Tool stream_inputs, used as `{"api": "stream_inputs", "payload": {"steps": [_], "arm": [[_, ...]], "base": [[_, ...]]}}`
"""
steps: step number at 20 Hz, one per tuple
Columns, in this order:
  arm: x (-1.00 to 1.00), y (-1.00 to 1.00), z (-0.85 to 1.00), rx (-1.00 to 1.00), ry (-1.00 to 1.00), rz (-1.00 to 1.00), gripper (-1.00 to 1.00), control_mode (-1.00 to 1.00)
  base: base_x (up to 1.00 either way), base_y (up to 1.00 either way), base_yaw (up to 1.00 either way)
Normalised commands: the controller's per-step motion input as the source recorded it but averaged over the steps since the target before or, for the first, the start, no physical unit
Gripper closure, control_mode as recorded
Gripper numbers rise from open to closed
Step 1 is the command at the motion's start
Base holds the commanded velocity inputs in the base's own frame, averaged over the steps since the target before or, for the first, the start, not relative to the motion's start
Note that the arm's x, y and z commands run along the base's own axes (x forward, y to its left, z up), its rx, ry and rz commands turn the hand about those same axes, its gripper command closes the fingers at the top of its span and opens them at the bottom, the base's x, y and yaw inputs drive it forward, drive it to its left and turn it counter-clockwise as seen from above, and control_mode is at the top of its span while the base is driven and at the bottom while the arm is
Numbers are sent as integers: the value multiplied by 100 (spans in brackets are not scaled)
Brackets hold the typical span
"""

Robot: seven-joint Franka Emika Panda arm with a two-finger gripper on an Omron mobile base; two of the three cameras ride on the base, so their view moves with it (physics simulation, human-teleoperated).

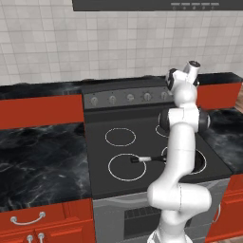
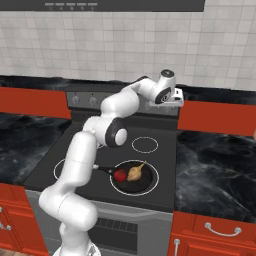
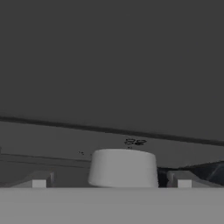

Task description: Place the pan on the front right burner on the stove. Then place the tomato and the onion in the pan and turn on the front right burner.

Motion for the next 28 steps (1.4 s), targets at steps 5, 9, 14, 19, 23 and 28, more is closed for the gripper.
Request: {"api": "stream_inputs", "payload": {"steps": [5,9,14,19,23,28], "arm": [[44,-1,0,0,-3,0,-100,-100],[28,-2,-8,0,0,0,-100,-100],[19,0,-15,0,0,0,100,-100],[17,-9,-12,0,0,0,100,-100],[18,-20,-12,2,0,0,100,-100],[1,10,-15,-9,-1,0,100,-100]], "base": [[0,0,0],[0,0,0],[0,0,0],[0,0,0],[0,0,0],[0,0,0]]}}
